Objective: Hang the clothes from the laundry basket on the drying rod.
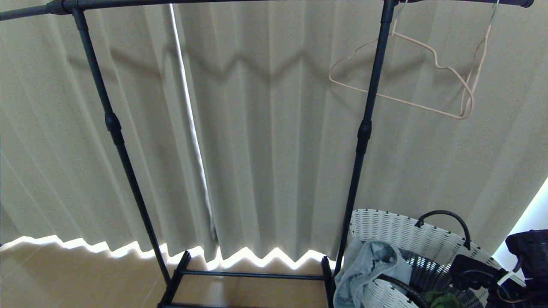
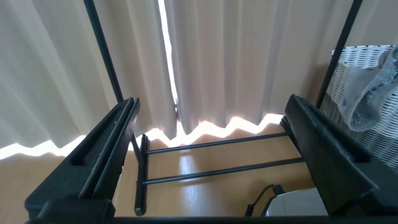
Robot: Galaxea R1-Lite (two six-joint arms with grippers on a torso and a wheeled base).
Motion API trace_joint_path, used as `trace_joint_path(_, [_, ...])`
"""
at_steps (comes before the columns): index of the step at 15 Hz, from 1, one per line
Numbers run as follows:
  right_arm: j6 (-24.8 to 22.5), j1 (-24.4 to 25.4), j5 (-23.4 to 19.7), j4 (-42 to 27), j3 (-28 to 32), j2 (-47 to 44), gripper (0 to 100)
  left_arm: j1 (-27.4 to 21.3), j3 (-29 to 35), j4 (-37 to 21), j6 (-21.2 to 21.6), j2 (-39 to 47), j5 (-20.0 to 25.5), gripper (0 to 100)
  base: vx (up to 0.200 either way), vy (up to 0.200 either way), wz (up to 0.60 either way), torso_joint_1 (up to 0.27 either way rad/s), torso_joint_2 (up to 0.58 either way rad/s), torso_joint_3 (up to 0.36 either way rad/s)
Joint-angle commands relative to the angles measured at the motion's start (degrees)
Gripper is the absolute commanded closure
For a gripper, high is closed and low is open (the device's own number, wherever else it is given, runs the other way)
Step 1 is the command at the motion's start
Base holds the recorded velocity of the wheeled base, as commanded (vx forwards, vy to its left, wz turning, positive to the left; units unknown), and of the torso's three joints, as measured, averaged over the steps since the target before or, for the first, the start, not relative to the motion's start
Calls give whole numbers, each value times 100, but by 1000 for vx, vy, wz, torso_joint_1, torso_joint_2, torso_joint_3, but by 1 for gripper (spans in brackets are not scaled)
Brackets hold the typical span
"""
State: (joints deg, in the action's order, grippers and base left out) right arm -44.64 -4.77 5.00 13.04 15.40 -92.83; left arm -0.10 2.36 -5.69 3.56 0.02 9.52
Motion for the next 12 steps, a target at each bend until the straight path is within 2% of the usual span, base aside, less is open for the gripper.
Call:
trace_joint_path(1, [-62,-51,-8,313,7,-745,0,1,1,-2,4,-2,6,0,0,0,0,0,0,0])
trace_joint_path(3, [-71,-139,-96,814,-37,-1062,0,1,1,-2,13,-2,6,0,0,0,0,0,0,0])
trace_joint_path(6, [-71,-200,-271,937,-54,-1062,0,1,1,-2,22,-2,6,0,0,0,0,0,0,0])
trace_joint_path(7, [-71,-218,-289,963,-63,-1062,100,1,1,-2,22,-2,6,0,0,0,0,0,0,0])
trace_joint_path(12, [-62,-226,-315,981,-63,-956,100,1,1,-2,13,-2,6,0,0,0,0,0,0,0])
